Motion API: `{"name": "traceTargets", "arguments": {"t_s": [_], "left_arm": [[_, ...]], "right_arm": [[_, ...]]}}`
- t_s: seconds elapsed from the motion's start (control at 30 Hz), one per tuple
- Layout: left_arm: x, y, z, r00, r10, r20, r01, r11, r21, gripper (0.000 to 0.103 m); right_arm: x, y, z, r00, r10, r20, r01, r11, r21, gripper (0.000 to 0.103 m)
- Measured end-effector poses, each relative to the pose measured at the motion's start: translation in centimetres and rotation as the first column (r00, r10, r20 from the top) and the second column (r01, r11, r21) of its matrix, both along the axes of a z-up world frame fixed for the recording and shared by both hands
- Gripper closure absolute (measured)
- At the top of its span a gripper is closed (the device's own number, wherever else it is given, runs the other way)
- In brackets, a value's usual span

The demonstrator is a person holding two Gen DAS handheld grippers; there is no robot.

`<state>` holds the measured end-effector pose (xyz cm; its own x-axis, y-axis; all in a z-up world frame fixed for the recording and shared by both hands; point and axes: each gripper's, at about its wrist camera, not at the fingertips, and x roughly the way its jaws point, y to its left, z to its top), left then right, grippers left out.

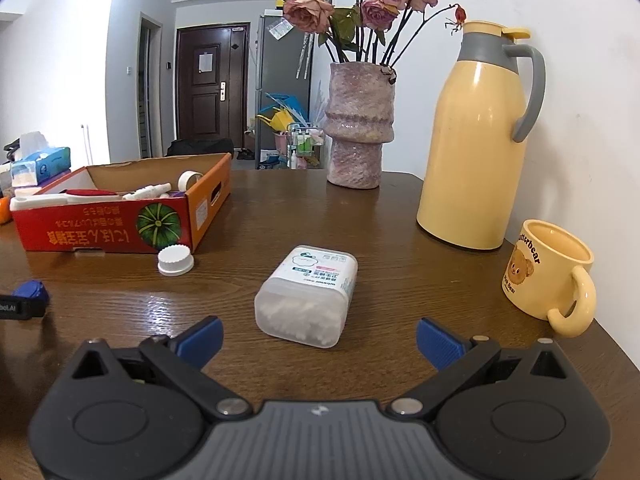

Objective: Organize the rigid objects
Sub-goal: 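Grasp the blue cap with the left tool while the right tool grasps the white pill container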

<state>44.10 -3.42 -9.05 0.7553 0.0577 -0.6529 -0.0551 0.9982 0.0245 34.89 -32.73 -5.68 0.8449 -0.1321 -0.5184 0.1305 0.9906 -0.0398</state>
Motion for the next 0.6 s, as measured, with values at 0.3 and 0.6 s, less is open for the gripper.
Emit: {"name": "traceTargets", "arguments": {"t_s": [0.3, 0.6], "left_arm": [[0.2, 0.0, 0.4, 0.997, -0.071, 0.031, 0.072, 0.997, -0.035, 0.049], [-0.6, 0.7, 1.6, 0.993, -0.075, 0.089, 0.080, 0.995, -0.060, 0.049]], "right_arm": [[1.8, 0.6, -1.0, 1.000, -0.020, -0.023, 0.021, 1.000, 0.007, 0.000], [3.3, 1.2, -1.8, 0.998, -0.039, -0.052, 0.039, 0.999, -0.001, 0.000]]}}
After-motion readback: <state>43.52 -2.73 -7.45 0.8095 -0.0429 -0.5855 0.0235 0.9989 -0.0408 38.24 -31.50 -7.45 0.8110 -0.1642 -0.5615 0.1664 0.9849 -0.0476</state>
